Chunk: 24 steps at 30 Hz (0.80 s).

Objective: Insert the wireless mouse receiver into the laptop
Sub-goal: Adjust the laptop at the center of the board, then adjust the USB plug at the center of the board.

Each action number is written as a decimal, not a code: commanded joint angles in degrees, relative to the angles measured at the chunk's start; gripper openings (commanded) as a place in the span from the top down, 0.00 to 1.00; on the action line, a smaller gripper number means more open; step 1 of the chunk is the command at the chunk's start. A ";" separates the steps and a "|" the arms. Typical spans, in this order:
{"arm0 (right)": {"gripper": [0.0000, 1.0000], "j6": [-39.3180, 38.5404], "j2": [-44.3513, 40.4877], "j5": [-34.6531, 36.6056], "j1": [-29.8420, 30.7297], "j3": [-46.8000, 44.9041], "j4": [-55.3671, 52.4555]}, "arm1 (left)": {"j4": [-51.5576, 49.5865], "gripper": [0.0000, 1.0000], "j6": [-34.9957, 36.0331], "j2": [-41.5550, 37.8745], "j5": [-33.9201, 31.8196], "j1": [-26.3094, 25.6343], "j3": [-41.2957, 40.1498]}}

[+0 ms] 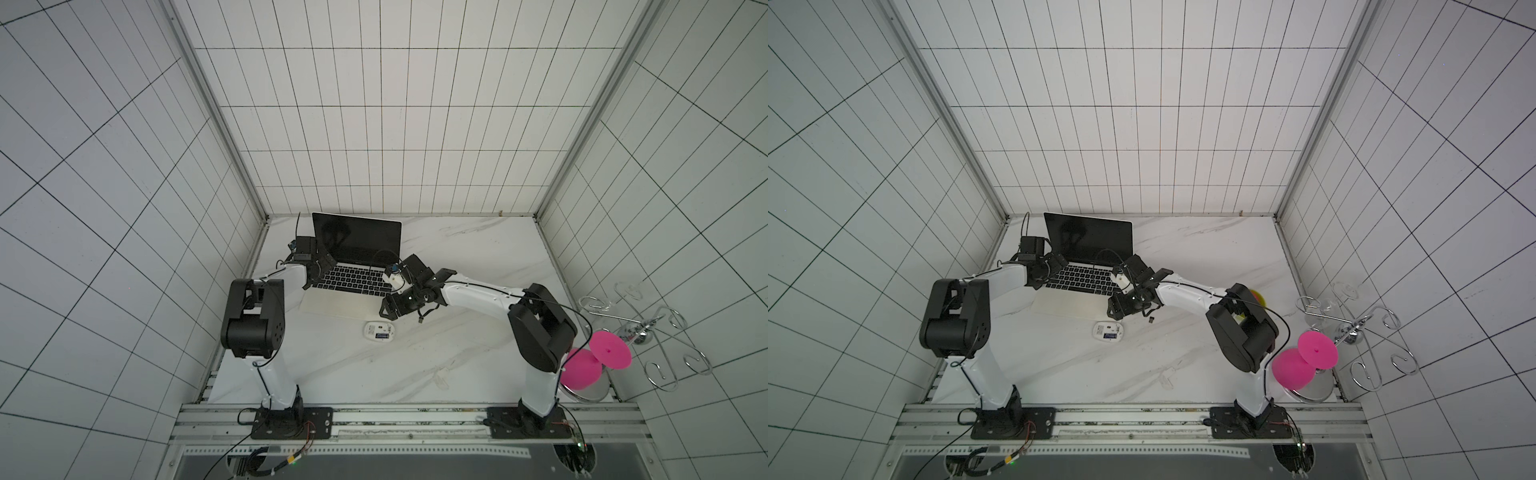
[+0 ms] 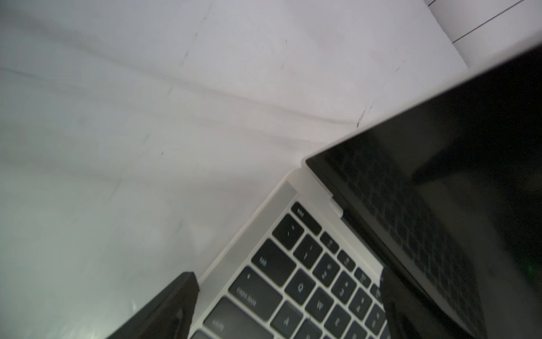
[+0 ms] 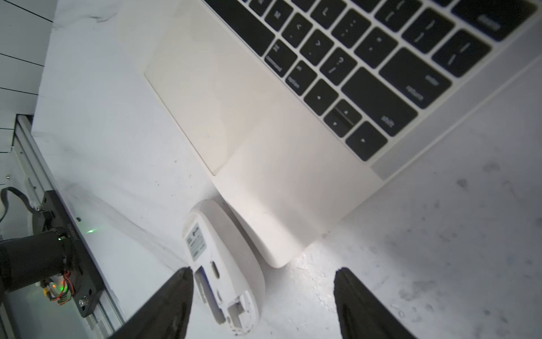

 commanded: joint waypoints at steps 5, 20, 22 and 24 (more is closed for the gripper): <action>0.22 -2.04 -0.62 3.44 -2.12 -3.25 -2.74 | -3.49 0.02 2.26 -11.80 0.02 -3.34 -8.09; 0.22 -1.27 -2.86 6.88 -3.27 -8.51 -5.53 | 2.98 0.05 3.87 -20.85 18.79 -5.20 -17.86; 0.22 -1.01 -3.73 7.38 -3.27 -9.34 -6.22 | 3.24 0.05 3.56 -20.87 18.50 -5.34 -18.56; 0.22 -0.81 -4.92 7.90 -3.27 -10.24 -6.86 | 3.51 0.05 3.16 -21.08 17.93 -5.30 -19.04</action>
